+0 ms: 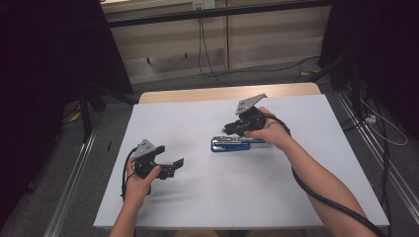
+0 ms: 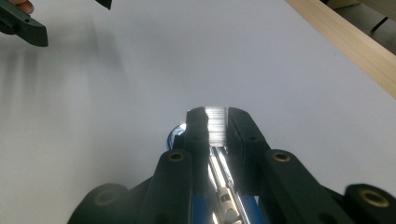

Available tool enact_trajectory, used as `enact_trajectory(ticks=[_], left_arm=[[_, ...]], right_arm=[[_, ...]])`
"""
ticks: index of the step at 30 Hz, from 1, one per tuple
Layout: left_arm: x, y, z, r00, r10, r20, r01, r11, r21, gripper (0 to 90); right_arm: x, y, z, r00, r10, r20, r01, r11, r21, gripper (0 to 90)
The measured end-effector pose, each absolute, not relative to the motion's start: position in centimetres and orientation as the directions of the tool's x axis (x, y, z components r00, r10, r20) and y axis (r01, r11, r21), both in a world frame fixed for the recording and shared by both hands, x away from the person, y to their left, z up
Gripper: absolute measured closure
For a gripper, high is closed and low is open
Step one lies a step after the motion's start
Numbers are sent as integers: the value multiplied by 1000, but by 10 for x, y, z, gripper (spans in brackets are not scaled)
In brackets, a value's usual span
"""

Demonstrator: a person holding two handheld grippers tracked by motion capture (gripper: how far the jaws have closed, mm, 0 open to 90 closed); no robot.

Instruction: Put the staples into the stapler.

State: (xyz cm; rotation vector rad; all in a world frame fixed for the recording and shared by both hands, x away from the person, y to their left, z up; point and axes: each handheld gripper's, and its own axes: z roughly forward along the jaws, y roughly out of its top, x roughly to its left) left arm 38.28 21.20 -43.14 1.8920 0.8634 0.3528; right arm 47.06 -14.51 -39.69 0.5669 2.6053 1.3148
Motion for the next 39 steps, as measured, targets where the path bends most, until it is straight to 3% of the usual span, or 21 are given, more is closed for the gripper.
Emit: enact_trajectory(ticks=[39], left_arm=[[384, 213, -433, 701, 700, -137, 423, -253, 870, 50]], right_arm=[[487, -128, -414, -952, 307, 22, 211, 599, 773, 797]])
